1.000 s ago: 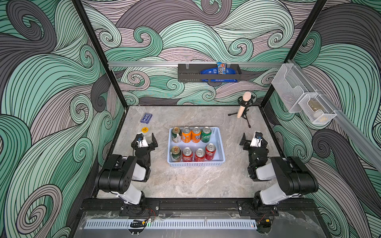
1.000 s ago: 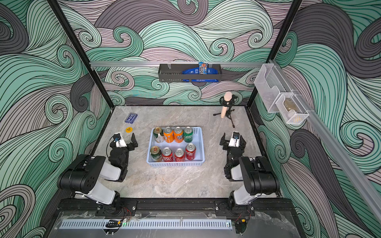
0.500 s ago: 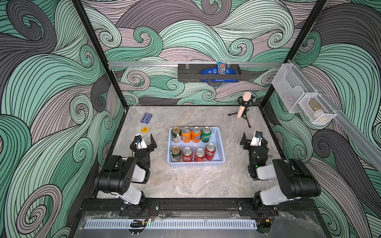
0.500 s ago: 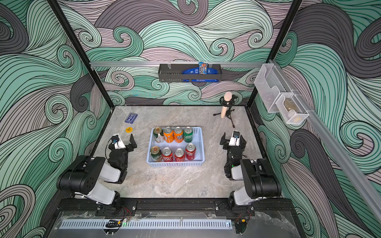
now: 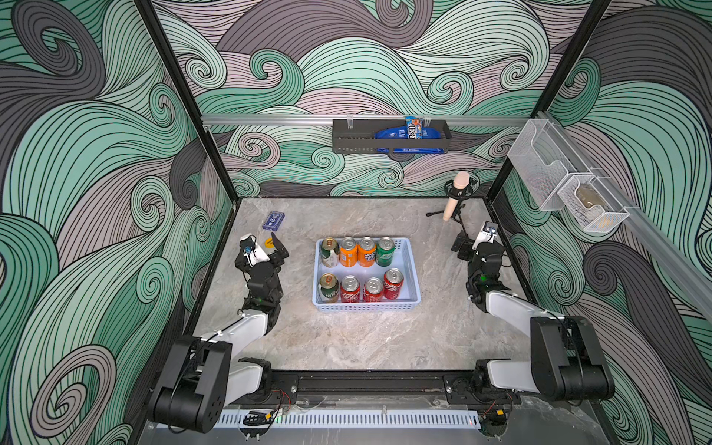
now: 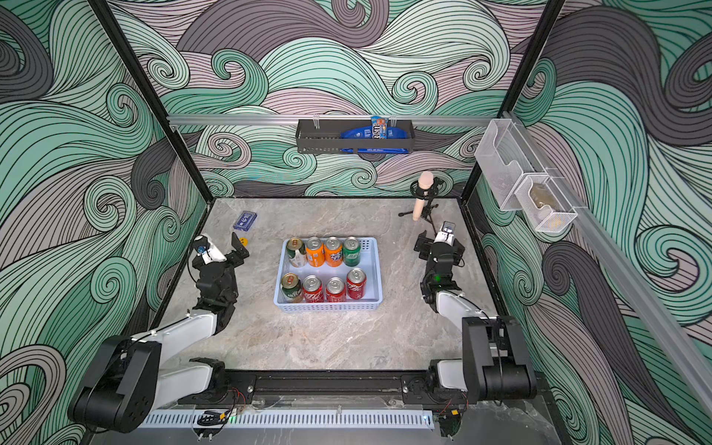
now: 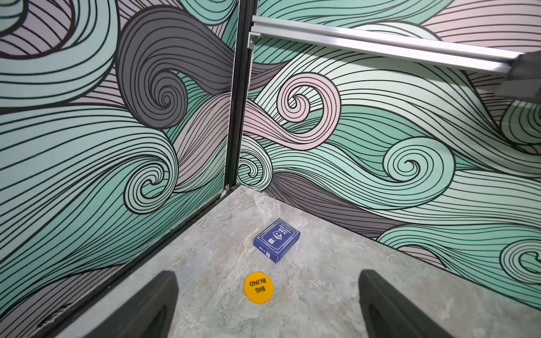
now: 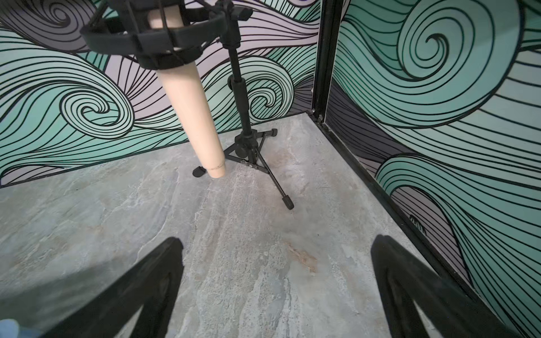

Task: Take out the drinks from the basket
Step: Pick up the drink from the basket.

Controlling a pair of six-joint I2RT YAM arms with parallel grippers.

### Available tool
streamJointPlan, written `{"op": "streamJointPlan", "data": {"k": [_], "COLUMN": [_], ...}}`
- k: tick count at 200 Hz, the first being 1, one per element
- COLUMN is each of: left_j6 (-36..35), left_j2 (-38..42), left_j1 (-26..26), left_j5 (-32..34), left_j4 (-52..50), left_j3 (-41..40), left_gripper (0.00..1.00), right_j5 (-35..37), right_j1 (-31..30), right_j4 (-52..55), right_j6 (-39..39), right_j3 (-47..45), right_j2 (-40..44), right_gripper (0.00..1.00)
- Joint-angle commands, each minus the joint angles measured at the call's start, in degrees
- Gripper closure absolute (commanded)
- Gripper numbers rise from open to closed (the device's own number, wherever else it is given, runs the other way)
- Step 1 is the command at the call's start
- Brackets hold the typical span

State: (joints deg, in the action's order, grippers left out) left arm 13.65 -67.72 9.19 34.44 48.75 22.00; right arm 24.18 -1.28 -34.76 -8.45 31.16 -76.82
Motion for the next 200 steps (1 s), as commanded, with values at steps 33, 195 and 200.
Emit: {"op": "streamJointPlan", "data": {"k": [33, 195, 200], "left_j6": [20.08, 11.24, 11.02], "left_j2": [4.61, 0.7, 0.68], "left_j1": [0.13, 0.21, 0.21], "left_j5": [-2.76, -49.31, -49.96], "left_j4": [-40.01, -65.73, -65.67], "left_j3": [12.8, 22.2, 21.96], "left_gripper": [0.01, 0.01, 0.01], "right_j5": [-15.91, -36.91, -36.52], "right_j1": [0.05, -18.17, -18.96], "right_j4": [18.86, 46.34, 46.98], "right_j6": [-5.93, -6.23, -6.16], "right_j3": [2.25, 19.69, 20.06], "right_j2": [6.98, 6.42, 6.07], "right_gripper": [0.0, 0.07, 0.07]}}
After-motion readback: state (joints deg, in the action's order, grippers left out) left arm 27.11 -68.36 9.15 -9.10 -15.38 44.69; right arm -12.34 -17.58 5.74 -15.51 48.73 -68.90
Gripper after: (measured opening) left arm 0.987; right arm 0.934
